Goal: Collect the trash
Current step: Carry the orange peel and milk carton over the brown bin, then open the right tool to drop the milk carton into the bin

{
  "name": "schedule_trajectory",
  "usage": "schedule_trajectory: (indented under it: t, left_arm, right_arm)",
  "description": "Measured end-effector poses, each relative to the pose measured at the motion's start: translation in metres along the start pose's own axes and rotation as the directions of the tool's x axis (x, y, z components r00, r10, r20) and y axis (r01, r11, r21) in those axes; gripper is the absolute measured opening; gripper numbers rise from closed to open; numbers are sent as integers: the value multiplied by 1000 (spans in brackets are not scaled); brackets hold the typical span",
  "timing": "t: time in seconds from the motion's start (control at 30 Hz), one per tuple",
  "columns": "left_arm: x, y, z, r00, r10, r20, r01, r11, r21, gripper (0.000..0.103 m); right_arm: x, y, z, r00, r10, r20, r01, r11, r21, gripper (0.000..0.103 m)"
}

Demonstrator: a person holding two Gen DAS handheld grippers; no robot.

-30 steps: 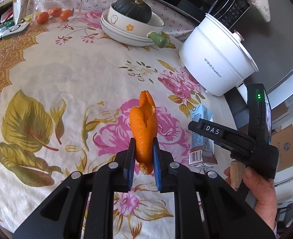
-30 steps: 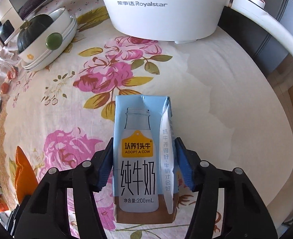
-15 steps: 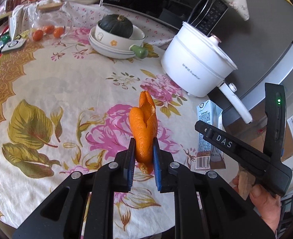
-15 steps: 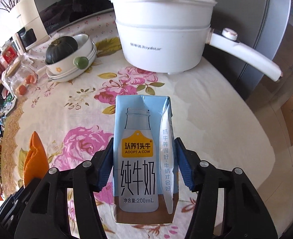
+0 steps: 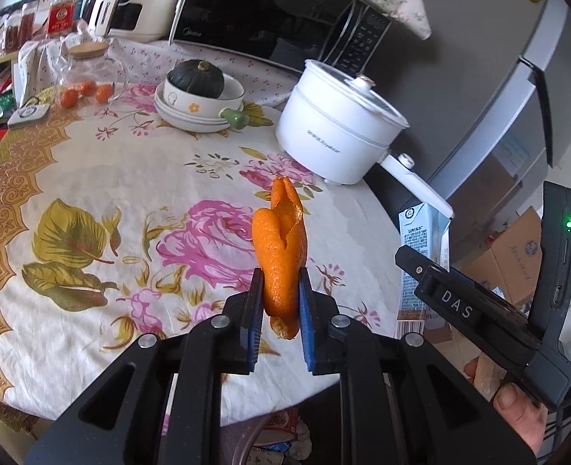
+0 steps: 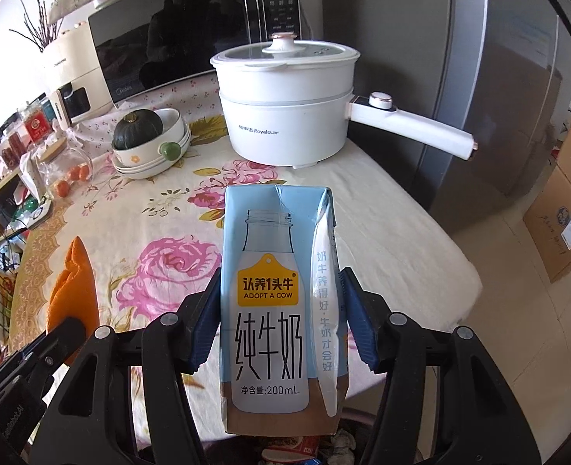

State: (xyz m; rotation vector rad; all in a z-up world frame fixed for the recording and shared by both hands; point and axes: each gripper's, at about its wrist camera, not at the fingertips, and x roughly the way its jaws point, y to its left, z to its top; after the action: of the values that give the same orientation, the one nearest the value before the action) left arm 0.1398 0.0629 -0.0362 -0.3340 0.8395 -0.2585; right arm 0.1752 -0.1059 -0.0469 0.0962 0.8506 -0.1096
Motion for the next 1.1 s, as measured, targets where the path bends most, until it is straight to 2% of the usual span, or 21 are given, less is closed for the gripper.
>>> schedule_trajectory:
  t: [0.33,0.67,0.9,0.97,1.0,1.1]
  left_arm:
    - [-44,-28,-39,997,-50,61,48,998,35,17]
    - [-60,-49,-69,996,-85,41,82,995,54,18]
    - [-62,-62,-86,995,-95,13,93,992,88,18]
    - [-61,-65,-91,996,-95,3,94,991,99,18]
    - [-61,-67,-94,995,-95,-3,95,990,103,18]
    - [-60,-72,-100,995,-99,-18,100,988,115,18]
  right_arm:
    - [-57,-28,-37,996,3,85,-6,999,40,55]
    - [-93,-59,-74,992,-9,128,-1,997,78,55]
    - [-106,-76,-102,992,-29,119,18,996,89,56]
    - [-107,-81,-110,993,-40,109,30,995,98,65]
    - [-109,-84,-114,992,-53,112,40,993,109,72]
    - [-115,-95,-120,988,-88,130,71,989,128,81]
